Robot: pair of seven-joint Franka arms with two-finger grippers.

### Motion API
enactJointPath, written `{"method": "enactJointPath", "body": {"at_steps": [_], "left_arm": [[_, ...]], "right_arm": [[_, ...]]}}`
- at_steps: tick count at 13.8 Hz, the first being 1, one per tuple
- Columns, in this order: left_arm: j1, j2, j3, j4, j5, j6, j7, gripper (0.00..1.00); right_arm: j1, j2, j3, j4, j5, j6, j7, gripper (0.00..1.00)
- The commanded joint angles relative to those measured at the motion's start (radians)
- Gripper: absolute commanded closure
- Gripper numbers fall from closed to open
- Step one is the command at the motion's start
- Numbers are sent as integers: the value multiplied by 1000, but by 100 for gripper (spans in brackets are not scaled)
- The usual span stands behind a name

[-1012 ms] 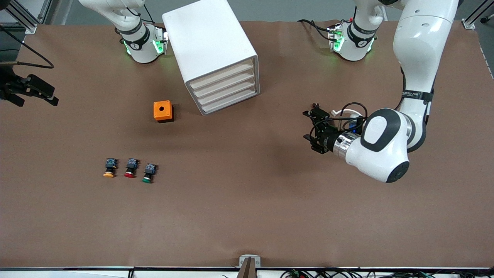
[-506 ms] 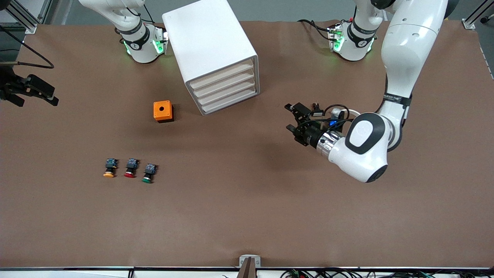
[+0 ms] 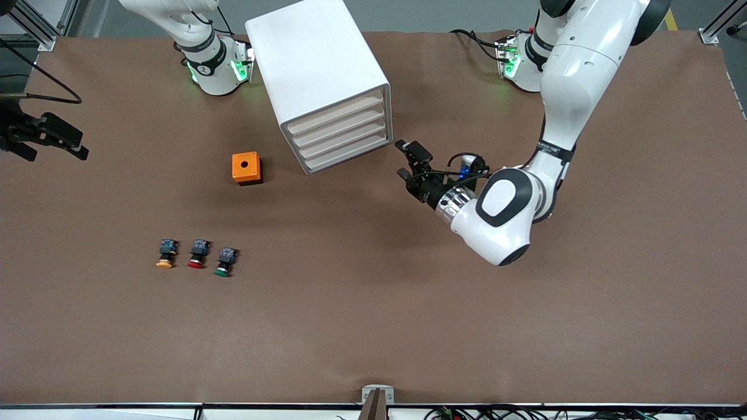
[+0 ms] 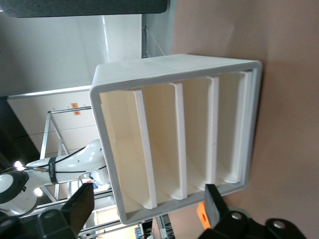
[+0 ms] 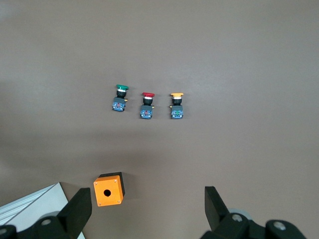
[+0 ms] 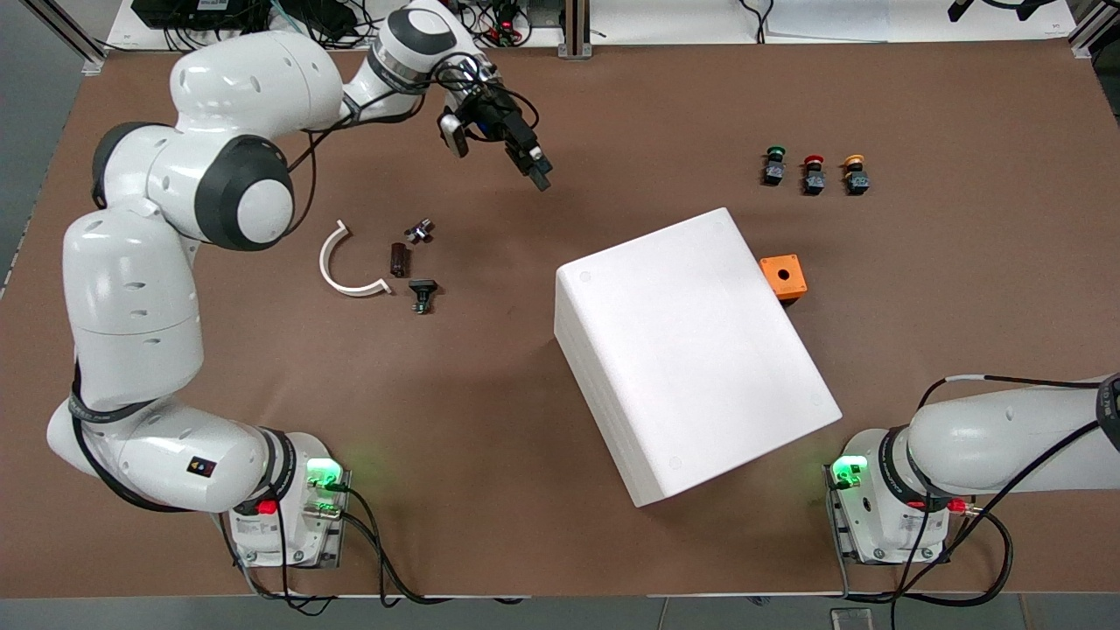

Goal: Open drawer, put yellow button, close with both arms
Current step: 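Grasp the top drawer handle of the white cabinet with the left gripper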

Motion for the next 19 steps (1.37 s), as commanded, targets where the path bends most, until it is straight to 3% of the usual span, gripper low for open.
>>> {"method": "enactJointPath", "body": {"at_steps": [1, 5, 19], "left_arm": [[-39, 36, 2, 24, -31, -12, -23, 18], [-76, 56, 2, 24, -54, -1, -21, 35], [-230, 77, 1, -15, -74, -3, -17, 36]], "right_arm": [[6, 6, -4, 13, -7, -4, 4, 0], [6, 6, -4, 13, -7, -4, 4, 0], [-2, 9, -5, 13, -6, -5, -8, 0]]}}
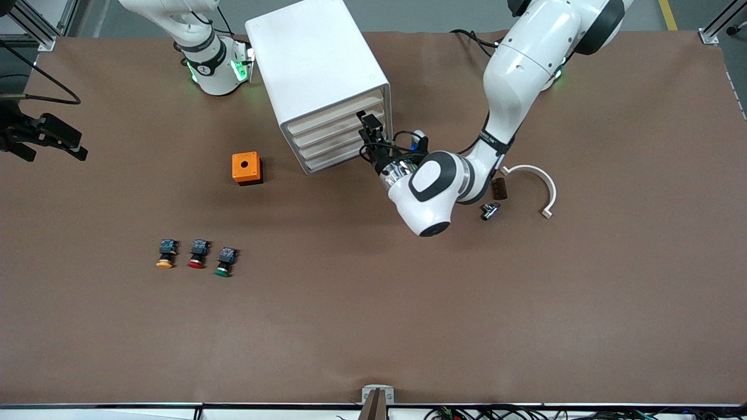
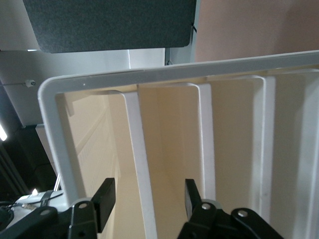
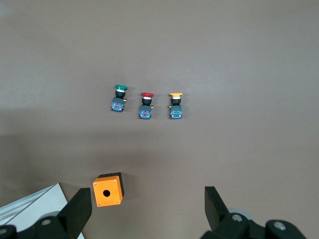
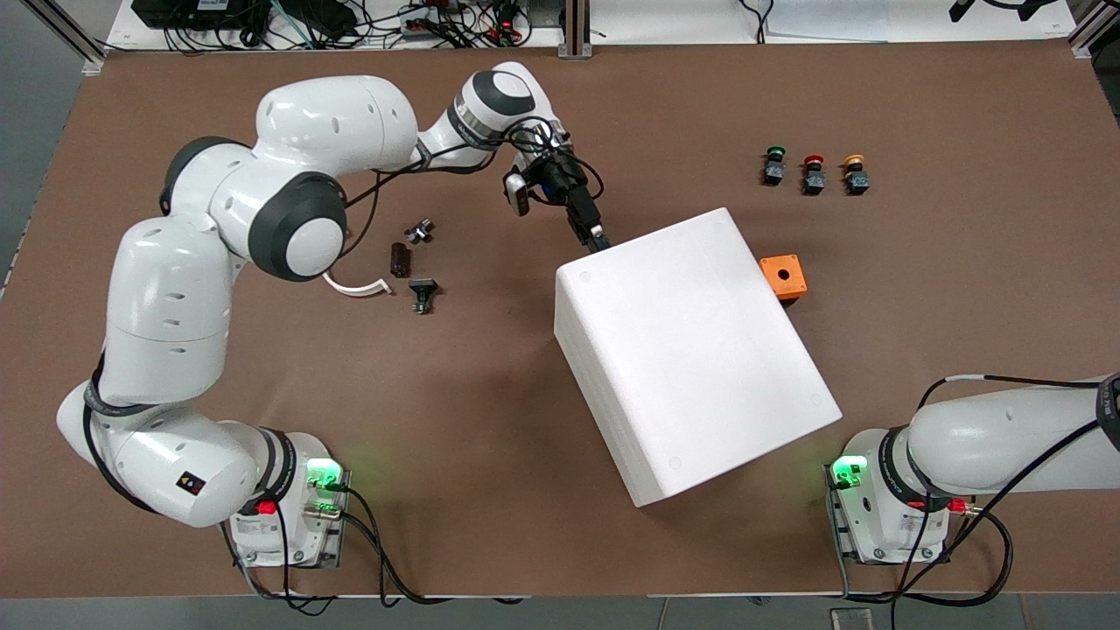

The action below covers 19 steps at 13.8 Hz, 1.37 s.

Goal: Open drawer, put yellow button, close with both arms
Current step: 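Grasp the top drawer handle of the white cabinet with the left gripper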

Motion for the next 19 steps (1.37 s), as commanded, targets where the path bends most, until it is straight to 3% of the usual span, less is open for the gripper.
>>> {"method": "enactJointPath", "body": {"at_steps": [1, 3, 6, 9, 11, 19], "left_arm": [[-35, 0, 3, -11, -27, -5, -17, 36], [-51, -2, 0, -11, -27, -10, -18, 45], [-52, 1, -24, -14, -34, -10, -14, 72], [-64, 5, -28, -16, -68, -8, -12, 87], [-64, 5, -28, -16, -68, -8, -12, 92], [24, 5, -3, -10, -51, 11, -8, 91]], "right_arm": [[-2, 7, -1, 13, -5, -6, -8, 0], [0, 7, -3, 13, -5, -9, -5, 0], [0, 8, -3, 13, -5, -9, 0, 0], [0, 10, -3, 13, -5, -6, 0, 0], [0, 14, -3, 13, -5, -6, 0, 0], [-3, 28, -4, 6, -8, -3, 64, 0]]}}
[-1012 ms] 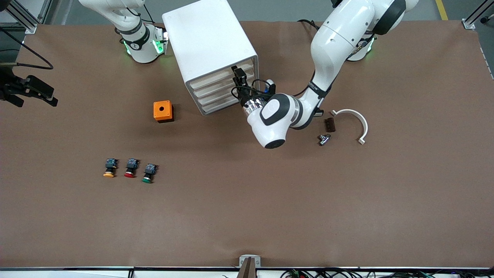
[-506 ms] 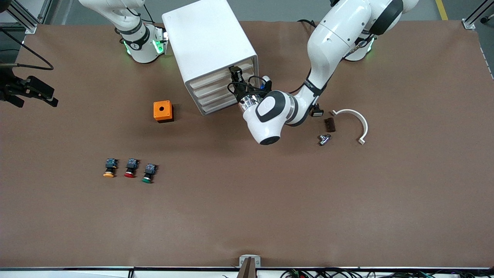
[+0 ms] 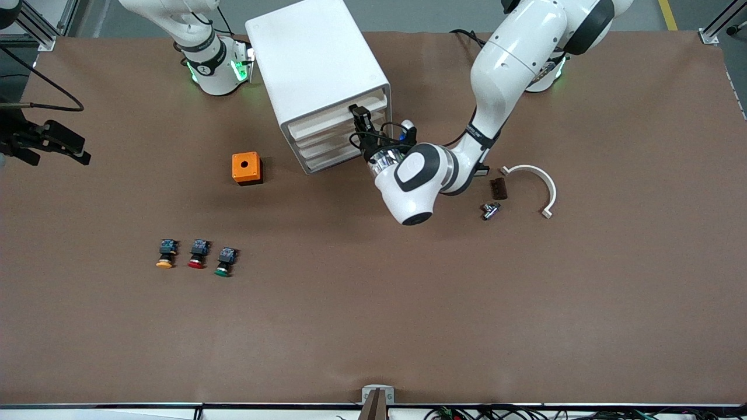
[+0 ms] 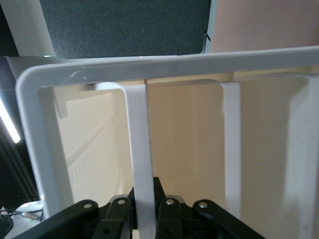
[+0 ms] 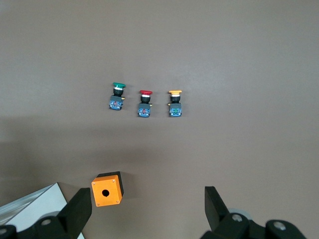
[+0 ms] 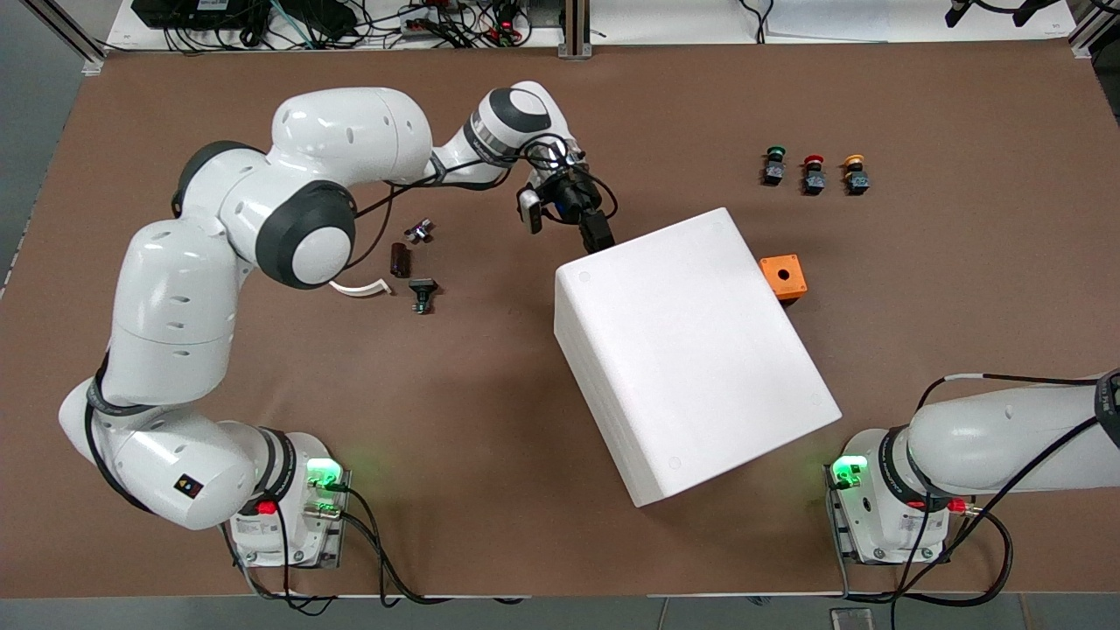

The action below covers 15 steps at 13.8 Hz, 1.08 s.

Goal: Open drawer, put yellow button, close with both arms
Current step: 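Pull the drawer open with the left gripper while the right gripper reaches out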

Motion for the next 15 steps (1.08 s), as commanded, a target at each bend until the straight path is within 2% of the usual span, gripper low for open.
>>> {"method": "enactJointPath", "body": {"at_steps": [1, 4, 8, 10, 13, 14, 15], "left_arm": [[51, -6, 20, 8, -18, 22, 11, 91], [105, -7, 34, 11, -18, 38, 11, 87], [117, -10, 107, 23, -21, 51, 13, 79], [128, -12, 109, 28, -19, 52, 13, 66], [132, -18, 110, 29, -4, 54, 46, 6], [132, -18, 118, 45, -2, 54, 80, 0], [132, -18, 132, 54, 2, 54, 124, 0]], "right_arm": [[-1, 17, 0, 7, -8, -2, 56, 0], [-6, 34, 0, -21, -15, 42, 56, 0], [-6, 54, 0, -85, -20, 136, 56, 0], [-6, 79, 0, -117, -20, 199, 51, 0], [-9, 112, 0, -188, -20, 323, 44, 0], [-12, 132, 0, -218, -20, 386, 42, 0], [-15, 151, 0, -251, -20, 450, 39, 0]]}}
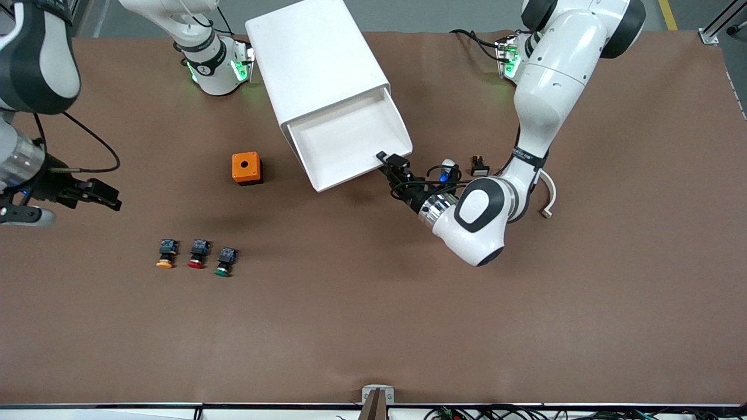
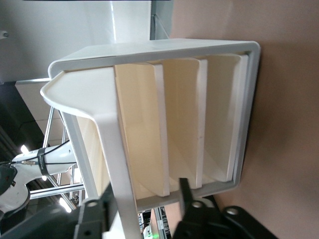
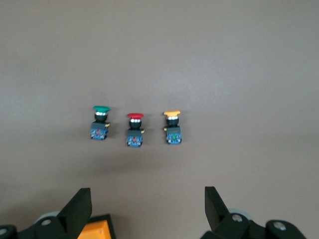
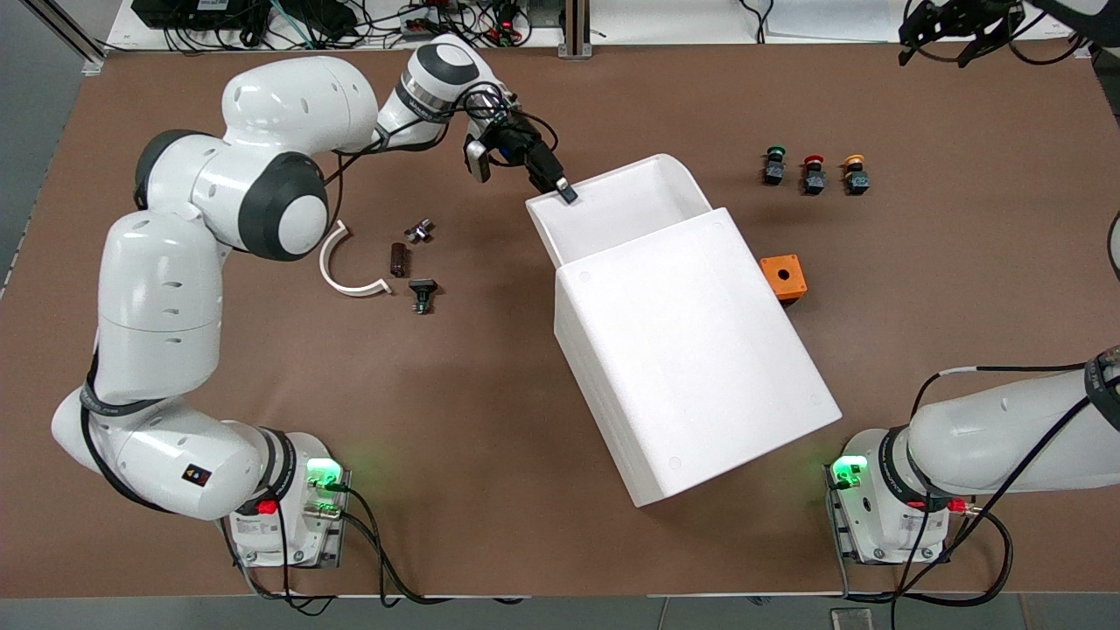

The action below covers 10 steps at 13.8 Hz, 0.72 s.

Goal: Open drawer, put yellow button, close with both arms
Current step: 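Pull the drawer open with the left gripper while the right gripper reaches out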

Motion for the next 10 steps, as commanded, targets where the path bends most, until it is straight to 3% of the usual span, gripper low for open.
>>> {"method": "enactJointPath", "body": {"at_steps": [1, 6, 10], "left_arm": [[1, -15, 34, 25, 26, 5, 113, 0], [30, -28, 39, 44, 23, 3, 355, 0], [59, -23, 42, 103, 25, 5, 556, 0]], "right_arm": [[-16, 37, 4, -83, -13, 143, -2, 0], [-49, 175, 4, -91, -11, 312, -70, 0], [-57, 252, 6, -92, -10, 372, -89, 0]]}}
